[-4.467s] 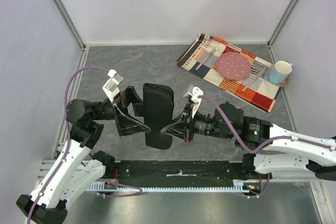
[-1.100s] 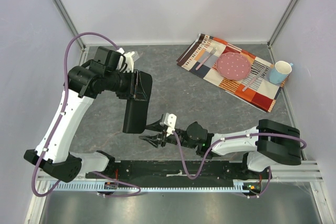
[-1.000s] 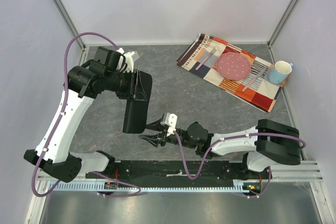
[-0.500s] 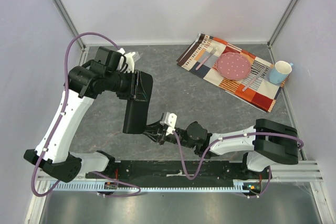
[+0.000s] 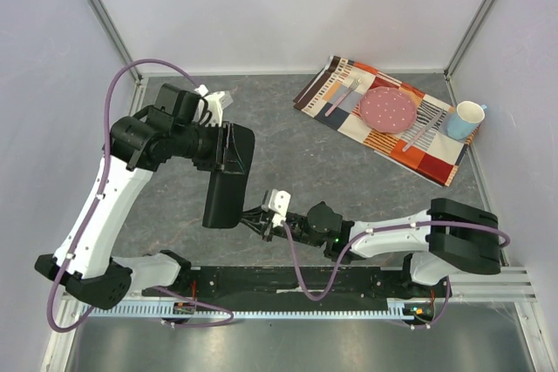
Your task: Sort the hair-cutting tools
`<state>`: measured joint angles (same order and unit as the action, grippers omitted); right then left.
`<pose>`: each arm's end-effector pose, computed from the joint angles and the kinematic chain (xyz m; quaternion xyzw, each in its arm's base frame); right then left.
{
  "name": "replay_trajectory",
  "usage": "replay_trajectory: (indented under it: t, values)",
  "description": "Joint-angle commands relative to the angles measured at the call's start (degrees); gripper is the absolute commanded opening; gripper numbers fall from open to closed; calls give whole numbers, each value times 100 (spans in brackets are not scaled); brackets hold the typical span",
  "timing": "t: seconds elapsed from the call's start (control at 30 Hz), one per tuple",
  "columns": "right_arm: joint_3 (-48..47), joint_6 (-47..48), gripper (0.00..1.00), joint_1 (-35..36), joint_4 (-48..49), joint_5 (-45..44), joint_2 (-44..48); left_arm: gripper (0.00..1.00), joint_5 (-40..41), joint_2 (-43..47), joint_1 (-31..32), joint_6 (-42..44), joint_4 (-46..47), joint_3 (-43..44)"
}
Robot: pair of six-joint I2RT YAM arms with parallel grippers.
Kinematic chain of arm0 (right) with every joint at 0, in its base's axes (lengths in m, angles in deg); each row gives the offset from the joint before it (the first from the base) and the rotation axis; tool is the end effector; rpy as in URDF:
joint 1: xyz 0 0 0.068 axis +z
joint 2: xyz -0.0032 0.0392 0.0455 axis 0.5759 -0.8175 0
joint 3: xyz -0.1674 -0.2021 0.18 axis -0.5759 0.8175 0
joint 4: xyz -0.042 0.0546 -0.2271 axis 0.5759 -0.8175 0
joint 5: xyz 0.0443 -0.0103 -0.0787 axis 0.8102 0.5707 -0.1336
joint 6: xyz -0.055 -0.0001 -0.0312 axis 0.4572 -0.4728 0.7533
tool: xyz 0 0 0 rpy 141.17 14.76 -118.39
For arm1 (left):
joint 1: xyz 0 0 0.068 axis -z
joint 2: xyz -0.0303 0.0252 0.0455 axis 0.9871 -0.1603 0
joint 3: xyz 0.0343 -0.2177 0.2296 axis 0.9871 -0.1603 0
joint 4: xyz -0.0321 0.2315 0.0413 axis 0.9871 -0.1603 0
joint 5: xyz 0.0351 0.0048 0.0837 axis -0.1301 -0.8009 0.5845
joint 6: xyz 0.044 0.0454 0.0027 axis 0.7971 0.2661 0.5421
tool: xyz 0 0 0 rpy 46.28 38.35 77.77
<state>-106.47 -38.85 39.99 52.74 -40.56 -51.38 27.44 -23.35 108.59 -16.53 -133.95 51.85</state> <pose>0.0789 0.2974 0.3130 -0.3717 0.5232 0.4902 0.5898 0.1426 -0.0945 0.4570 0.1222 0.9218 -0.2871 0.2300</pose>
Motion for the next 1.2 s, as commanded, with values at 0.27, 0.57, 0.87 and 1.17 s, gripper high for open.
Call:
replay_trajectory:
  t: [0.27, 0.57, 0.87, 1.17]
  values:
    - [-327, 1365, 0, -396, -2778, -453, 1435, 2, -774, 603, 540, 142, 464, -840]
    - [-679, 1910, 0, -782, -4430, -884, 2252, 2, -1301, 945, 787, 204, 895, -1552]
    - [-1057, 2226, 0, -1011, -5494, -1490, 2631, 2, -1776, 1069, 1155, 335, 1308, -1956]
    - [-1707, 2710, 0, -1047, -6865, -1816, 2781, 2, -1882, 1051, 1665, 335, 1738, -2572]
